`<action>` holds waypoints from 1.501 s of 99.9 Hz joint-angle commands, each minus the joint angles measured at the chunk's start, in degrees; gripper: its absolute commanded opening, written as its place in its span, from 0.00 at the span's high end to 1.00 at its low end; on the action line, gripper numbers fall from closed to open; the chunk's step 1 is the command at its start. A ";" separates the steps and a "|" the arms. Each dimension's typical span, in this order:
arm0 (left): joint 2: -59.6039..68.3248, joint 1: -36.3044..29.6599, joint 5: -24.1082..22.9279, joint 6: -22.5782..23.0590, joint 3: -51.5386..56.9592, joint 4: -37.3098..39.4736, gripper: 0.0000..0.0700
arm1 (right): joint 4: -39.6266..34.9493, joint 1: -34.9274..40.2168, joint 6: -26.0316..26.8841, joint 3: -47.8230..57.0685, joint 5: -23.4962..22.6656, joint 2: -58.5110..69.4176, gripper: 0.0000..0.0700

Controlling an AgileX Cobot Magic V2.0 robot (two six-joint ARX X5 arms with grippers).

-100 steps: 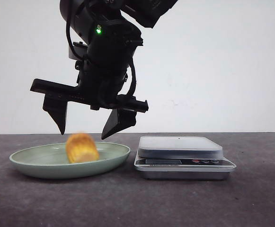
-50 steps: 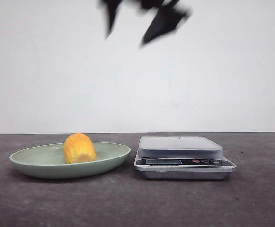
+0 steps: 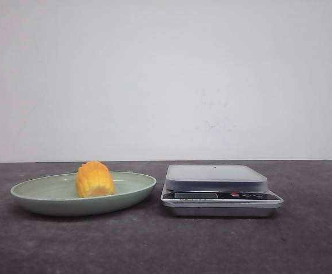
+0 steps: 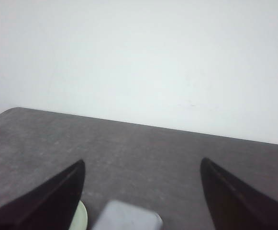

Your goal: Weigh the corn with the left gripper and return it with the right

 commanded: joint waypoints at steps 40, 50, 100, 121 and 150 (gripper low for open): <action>-0.09 -0.26 -0.28 1.95 -3.74 5.75 0.33 | -11.34 0.50 0.66 -8.96 0.28 -15.69 0.31; -0.09 -0.26 -0.24 1.99 -5.75 8.28 0.48 | -8.57 0.50 1.68 -14.91 0.09 -17.88 0.42; 0.11 -0.26 1.68 3.45 -10.40 20.55 0.96 | 6.14 0.50 6.19 -29.40 -0.09 -19.23 0.98; 0.11 -0.26 1.66 3.48 -10.38 20.57 0.96 | 6.14 0.50 6.19 -29.40 -0.17 -19.23 0.98; 0.11 -0.26 1.66 3.48 -10.38 20.57 0.96 | 6.14 0.50 6.19 -29.40 -0.15 -19.23 0.98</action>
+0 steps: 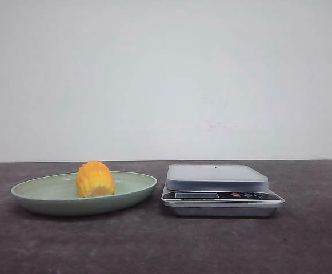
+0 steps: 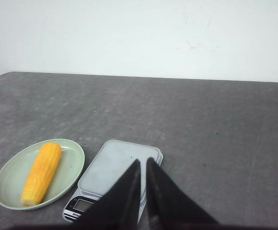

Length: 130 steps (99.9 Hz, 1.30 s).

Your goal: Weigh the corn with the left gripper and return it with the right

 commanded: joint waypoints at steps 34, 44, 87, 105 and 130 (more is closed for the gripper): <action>-0.26 7.76 0.09 3.41 -1.38 4.66 0.96 | 0.59 0.48 0.57 0.50 0.02 0.33 0.98; -0.70 14.53 4.35 6.40 -5.35 10.25 0.96 | 0.59 0.48 0.57 0.50 0.02 0.33 0.98; -8.07 30.27 17.75 13.18 -34.62 35.41 0.96 | 0.61 0.48 0.57 0.50 0.02 0.33 0.98; -8.07 30.71 17.79 13.90 -41.18 37.64 0.96 | 0.63 0.48 0.57 0.50 0.02 0.33 0.98; -8.07 30.71 19.50 15.78 -44.81 36.94 0.96 | 0.66 0.48 0.57 0.50 0.02 0.33 0.98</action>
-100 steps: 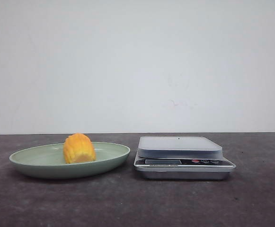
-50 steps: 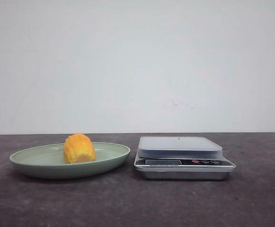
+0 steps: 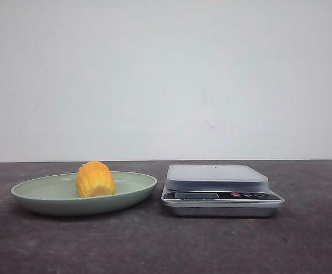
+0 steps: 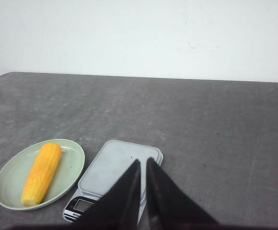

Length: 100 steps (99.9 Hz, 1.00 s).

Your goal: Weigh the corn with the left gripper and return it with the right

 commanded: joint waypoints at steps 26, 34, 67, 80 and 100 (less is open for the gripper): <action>-0.17 0.07 0.87 5.01 -1.03 -2.89 0.96 | 0.59 0.48 0.57 0.50 0.02 0.33 0.98; -0.17 0.07 0.90 5.01 -1.01 -3.02 0.96 | 0.59 0.48 0.57 0.50 0.02 0.33 0.98; -0.17 0.07 0.90 5.01 -1.01 -3.02 0.96 | 0.61 0.48 0.57 0.50 0.02 0.33 0.98; -0.17 0.07 0.87 5.01 -1.01 -3.02 0.96 | 0.61 0.48 0.57 0.50 0.02 0.33 0.98; -0.17 0.07 0.87 5.01 -1.01 -3.02 0.96 | 0.61 0.48 0.57 0.50 0.02 0.33 0.98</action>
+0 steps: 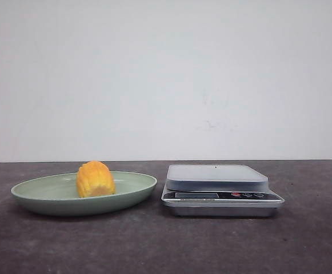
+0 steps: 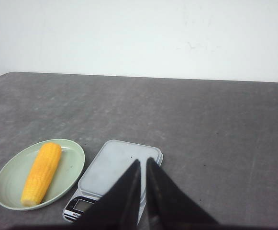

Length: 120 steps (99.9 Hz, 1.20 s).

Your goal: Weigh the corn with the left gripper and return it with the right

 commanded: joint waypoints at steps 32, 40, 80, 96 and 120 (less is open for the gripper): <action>-0.07 0.07 0.00 0.66 -1.01 -0.24 0.96 | 1.53 -4.61 -4.44 -0.09 2.45 -0.52 0.98; -0.07 0.07 0.00 0.66 -1.01 -0.24 0.96 | 2.47 -10.25 -5.99 -2.27 1.53 -2.10 0.98; -0.07 0.07 0.00 0.63 -1.01 -0.24 0.96 | 17.42 -28.98 -11.43 -31.80 -4.98 -18.16 0.98; -0.07 0.07 0.00 0.63 -1.01 -0.24 0.96 | 23.37 -30.05 -11.37 -40.85 -5.16 -20.63 0.98; -0.07 0.07 0.00 0.63 -1.01 -0.24 0.96 | 26.86 -30.36 -11.19 -45.70 -5.14 -20.63 0.98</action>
